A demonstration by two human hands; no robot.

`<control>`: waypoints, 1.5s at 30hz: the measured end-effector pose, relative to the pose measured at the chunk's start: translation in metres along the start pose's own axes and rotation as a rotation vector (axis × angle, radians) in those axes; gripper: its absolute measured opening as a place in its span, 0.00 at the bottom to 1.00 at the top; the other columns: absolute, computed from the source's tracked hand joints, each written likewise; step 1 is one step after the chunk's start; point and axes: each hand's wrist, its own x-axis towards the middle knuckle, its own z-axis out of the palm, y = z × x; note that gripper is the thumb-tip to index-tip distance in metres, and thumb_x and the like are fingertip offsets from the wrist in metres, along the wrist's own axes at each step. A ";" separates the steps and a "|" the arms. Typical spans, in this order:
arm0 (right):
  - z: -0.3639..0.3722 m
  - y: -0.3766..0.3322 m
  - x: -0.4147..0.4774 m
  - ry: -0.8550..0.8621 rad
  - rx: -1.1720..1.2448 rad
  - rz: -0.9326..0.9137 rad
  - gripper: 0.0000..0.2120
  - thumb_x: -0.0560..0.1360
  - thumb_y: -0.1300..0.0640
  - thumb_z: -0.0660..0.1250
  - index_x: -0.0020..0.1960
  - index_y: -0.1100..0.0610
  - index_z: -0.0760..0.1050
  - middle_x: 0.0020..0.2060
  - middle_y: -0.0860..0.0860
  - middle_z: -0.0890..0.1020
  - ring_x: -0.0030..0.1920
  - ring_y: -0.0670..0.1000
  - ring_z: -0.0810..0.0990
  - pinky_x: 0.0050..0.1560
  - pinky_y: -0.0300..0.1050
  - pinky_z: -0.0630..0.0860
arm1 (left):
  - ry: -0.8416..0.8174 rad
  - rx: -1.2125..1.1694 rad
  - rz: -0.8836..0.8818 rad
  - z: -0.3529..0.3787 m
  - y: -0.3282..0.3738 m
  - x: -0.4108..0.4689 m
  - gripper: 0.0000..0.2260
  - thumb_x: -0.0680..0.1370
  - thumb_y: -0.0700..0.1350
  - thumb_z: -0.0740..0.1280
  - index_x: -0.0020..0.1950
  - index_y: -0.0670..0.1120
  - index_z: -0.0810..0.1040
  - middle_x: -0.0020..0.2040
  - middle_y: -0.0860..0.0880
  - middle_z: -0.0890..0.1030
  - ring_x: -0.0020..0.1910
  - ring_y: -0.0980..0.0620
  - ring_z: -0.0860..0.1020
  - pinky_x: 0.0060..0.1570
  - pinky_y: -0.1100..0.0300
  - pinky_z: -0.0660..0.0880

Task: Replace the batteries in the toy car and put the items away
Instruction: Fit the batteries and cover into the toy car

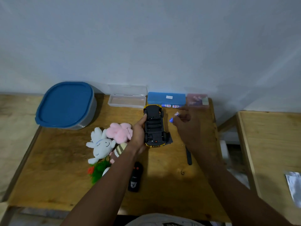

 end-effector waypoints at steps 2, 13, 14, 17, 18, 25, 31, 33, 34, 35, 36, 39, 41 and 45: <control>0.001 -0.009 -0.020 -0.011 0.020 -0.029 0.09 0.72 0.64 0.72 0.48 0.52 0.80 0.38 0.47 0.84 0.40 0.43 0.82 0.40 0.33 0.77 | -0.003 0.002 0.010 0.003 -0.004 -0.004 0.24 0.82 0.58 0.56 0.64 0.42 0.80 0.56 0.40 0.84 0.48 0.42 0.83 0.52 0.49 0.79; 0.004 -0.018 -0.061 -0.108 -0.060 -0.151 0.09 0.71 0.58 0.77 0.50 0.56 0.83 0.42 0.45 0.85 0.42 0.39 0.83 0.43 0.37 0.80 | 0.021 0.003 0.068 0.016 -0.012 -0.026 0.27 0.81 0.59 0.57 0.68 0.40 0.77 0.61 0.38 0.81 0.53 0.42 0.81 0.56 0.48 0.76; 0.004 -0.019 -0.062 -0.110 -0.055 -0.151 0.09 0.71 0.57 0.77 0.50 0.56 0.83 0.42 0.45 0.85 0.42 0.39 0.83 0.44 0.37 0.80 | 0.020 0.003 0.077 0.017 -0.013 -0.028 0.27 0.82 0.59 0.57 0.68 0.40 0.77 0.60 0.38 0.81 0.53 0.42 0.81 0.57 0.48 0.76; 0.003 -0.018 -0.066 -0.118 -0.044 -0.156 0.10 0.71 0.56 0.76 0.51 0.55 0.84 0.44 0.47 0.86 0.44 0.41 0.84 0.45 0.42 0.82 | 0.014 -0.005 0.092 0.018 -0.014 -0.031 0.26 0.82 0.59 0.56 0.66 0.40 0.79 0.57 0.39 0.82 0.51 0.43 0.82 0.56 0.49 0.76; 0.003 -0.017 -0.066 -0.118 -0.044 -0.158 0.10 0.71 0.54 0.76 0.52 0.54 0.84 0.44 0.47 0.86 0.44 0.42 0.84 0.46 0.44 0.83 | 0.014 -0.008 0.094 0.019 -0.014 -0.032 0.26 0.82 0.59 0.56 0.65 0.41 0.79 0.57 0.39 0.83 0.51 0.43 0.82 0.56 0.49 0.76; 0.004 -0.021 -0.071 -0.009 -0.172 -0.254 0.14 0.71 0.52 0.76 0.55 0.52 0.84 0.42 0.41 0.82 0.44 0.51 0.78 0.42 0.45 0.78 | 0.025 0.023 0.124 0.022 -0.013 -0.033 0.25 0.83 0.60 0.54 0.61 0.43 0.81 0.51 0.42 0.84 0.47 0.44 0.83 0.51 0.50 0.77; 0.006 -0.013 -0.068 0.052 -0.341 -0.451 0.13 0.74 0.53 0.73 0.57 0.55 0.83 0.58 0.46 0.81 0.49 0.49 0.73 0.45 0.35 0.72 | -0.003 0.011 0.141 0.028 -0.009 -0.030 0.26 0.83 0.60 0.53 0.64 0.43 0.79 0.49 0.42 0.85 0.44 0.46 0.84 0.45 0.54 0.80; 0.005 -0.010 -0.066 0.062 -0.406 -0.496 0.12 0.75 0.52 0.72 0.57 0.56 0.83 0.62 0.48 0.79 0.49 0.50 0.73 0.44 0.40 0.74 | -0.004 0.036 0.152 0.029 -0.007 -0.028 0.26 0.83 0.60 0.53 0.65 0.43 0.79 0.49 0.43 0.85 0.44 0.46 0.84 0.46 0.53 0.80; 0.004 -0.009 -0.065 0.062 -0.453 -0.536 0.12 0.76 0.52 0.71 0.57 0.56 0.83 0.63 0.49 0.78 0.49 0.51 0.73 0.44 0.43 0.75 | -0.006 0.040 0.154 0.029 -0.007 -0.027 0.26 0.83 0.60 0.53 0.65 0.43 0.79 0.49 0.43 0.85 0.44 0.46 0.83 0.46 0.53 0.79; 0.003 -0.007 -0.063 0.061 -0.512 -0.586 0.12 0.77 0.52 0.69 0.57 0.56 0.83 0.65 0.50 0.78 0.49 0.52 0.74 0.44 0.44 0.75 | -0.006 0.037 0.153 0.029 -0.006 -0.025 0.26 0.84 0.60 0.53 0.65 0.43 0.79 0.49 0.43 0.85 0.44 0.46 0.84 0.46 0.53 0.80; 0.001 -0.007 -0.061 0.062 -0.580 -0.643 0.12 0.78 0.52 0.68 0.57 0.57 0.83 0.66 0.51 0.77 0.49 0.53 0.74 0.44 0.45 0.74 | 0.002 0.034 0.153 0.029 -0.006 -0.024 0.26 0.84 0.60 0.53 0.66 0.43 0.79 0.50 0.43 0.85 0.44 0.46 0.84 0.45 0.54 0.80; -0.002 -0.010 -0.053 0.057 -0.801 -0.802 0.14 0.80 0.49 0.63 0.56 0.56 0.83 0.68 0.51 0.76 0.49 0.56 0.76 0.43 0.49 0.70 | 0.016 0.027 0.167 0.027 -0.004 -0.018 0.25 0.83 0.60 0.54 0.66 0.44 0.80 0.53 0.43 0.85 0.46 0.47 0.84 0.44 0.55 0.80; -0.002 -0.010 -0.048 0.026 -0.929 -0.881 0.17 0.82 0.47 0.60 0.55 0.57 0.82 0.69 0.51 0.75 0.50 0.56 0.76 0.43 0.49 0.68 | 0.019 0.037 0.166 0.025 -0.003 -0.013 0.25 0.83 0.60 0.55 0.65 0.45 0.80 0.55 0.42 0.84 0.47 0.46 0.83 0.47 0.53 0.78; -0.001 -0.006 -0.034 -0.065 -1.019 -0.900 0.19 0.82 0.46 0.57 0.57 0.56 0.82 0.71 0.52 0.74 0.52 0.55 0.76 0.46 0.50 0.67 | 0.053 0.054 0.150 0.021 -0.002 -0.003 0.23 0.83 0.60 0.56 0.62 0.45 0.82 0.54 0.42 0.85 0.47 0.46 0.83 0.49 0.51 0.77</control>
